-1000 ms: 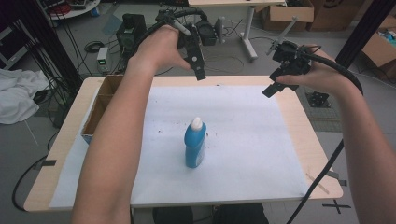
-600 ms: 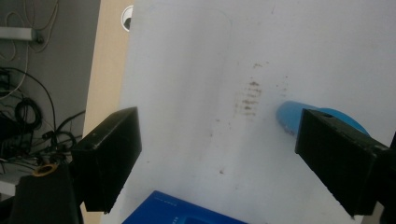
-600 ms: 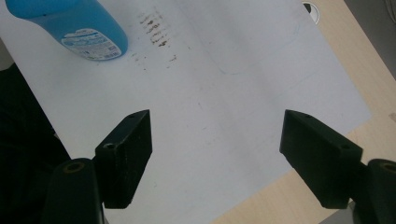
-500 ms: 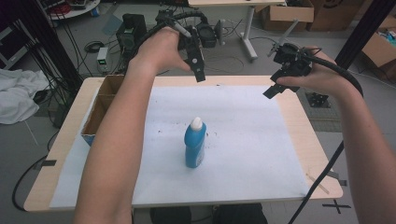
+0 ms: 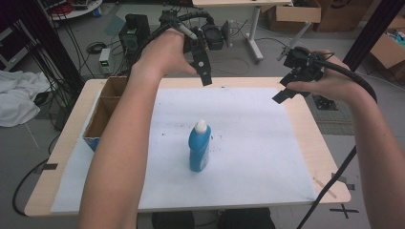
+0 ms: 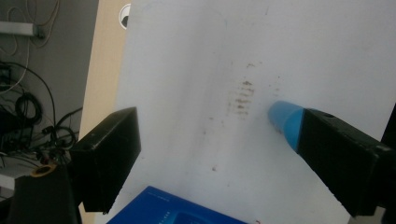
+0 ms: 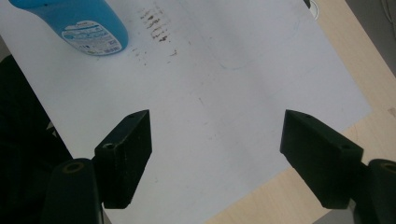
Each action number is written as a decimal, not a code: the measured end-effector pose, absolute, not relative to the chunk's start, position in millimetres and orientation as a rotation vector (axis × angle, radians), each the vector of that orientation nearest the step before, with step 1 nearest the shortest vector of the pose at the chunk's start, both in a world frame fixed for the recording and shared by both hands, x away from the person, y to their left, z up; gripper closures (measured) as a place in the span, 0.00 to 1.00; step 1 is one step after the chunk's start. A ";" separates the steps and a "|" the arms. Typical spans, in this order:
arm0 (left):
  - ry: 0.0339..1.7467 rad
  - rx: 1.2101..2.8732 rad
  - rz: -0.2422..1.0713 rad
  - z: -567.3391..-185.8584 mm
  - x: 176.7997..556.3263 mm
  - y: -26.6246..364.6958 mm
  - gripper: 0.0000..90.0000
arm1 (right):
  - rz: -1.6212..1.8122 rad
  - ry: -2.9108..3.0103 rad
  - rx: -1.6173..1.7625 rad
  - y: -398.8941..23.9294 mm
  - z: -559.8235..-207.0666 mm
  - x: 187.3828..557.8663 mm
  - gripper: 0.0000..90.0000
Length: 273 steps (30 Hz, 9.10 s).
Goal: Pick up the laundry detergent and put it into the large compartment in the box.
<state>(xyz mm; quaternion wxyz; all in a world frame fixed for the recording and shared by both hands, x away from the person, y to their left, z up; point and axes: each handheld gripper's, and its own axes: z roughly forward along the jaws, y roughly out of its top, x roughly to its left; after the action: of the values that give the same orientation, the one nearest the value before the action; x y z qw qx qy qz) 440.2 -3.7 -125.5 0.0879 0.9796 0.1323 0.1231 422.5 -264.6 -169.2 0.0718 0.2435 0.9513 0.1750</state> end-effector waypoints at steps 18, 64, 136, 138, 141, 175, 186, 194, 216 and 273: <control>0.580 2.888 0.338 -129.4 417.4 -13.8 0.14 | 0.545 2.845 0.721 -277.6 -172.4 415.7 0.27; 1.172 2.710 0.314 -201.6 365.4 -6.1 0.02 | 0.548 2.809 0.743 -285.1 -185.7 393.9 0.28; 1.402 2.674 0.247 -290.3 365.3 -17.6 0.00 | 0.552 2.822 0.739 -286.4 -200.9 391.4 0.28; 1.391 2.684 0.251 -290.0 364.9 -17.8 0.01 | 0.550 2.823 0.740 -286.7 -201.0 391.5 0.28; 1.403 2.679 0.248 -290.5 365.2 -17.3 0.02 | 0.552 2.822 0.741 -287.2 -201.1 391.4 0.28; 1.469 2.608 0.214 -289.6 366.6 -10.6 0.18 | 0.551 2.828 0.717 -280.0 -200.6 394.1 0.28; 1.510 2.603 0.208 -289.6 368.0 -13.6 0.23 | 0.560 2.830 0.715 -281.7 -200.8 393.0 0.28; 1.540 2.582 0.202 -288.2 368.2 -13.5 0.31 | 0.559 2.831 0.715 -281.7 -202.0 393.0 0.28; 1.535 2.588 0.150 -284.8 370.3 -9.3 0.42 | 0.564 2.827 0.709 -280.2 -198.9 393.4 0.28; 1.904 2.417 0.199 -88.5 410.5 170.9 0.42 | 0.522 2.830 0.704 -266.7 -190.1 416.0 0.28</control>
<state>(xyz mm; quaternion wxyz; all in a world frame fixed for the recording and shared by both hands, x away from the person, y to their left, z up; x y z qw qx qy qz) 410.5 170.9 -88.5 0.0294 0.7835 0.6173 0.0646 416.0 -266.7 -190.1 0.0896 0.2366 0.9514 0.1754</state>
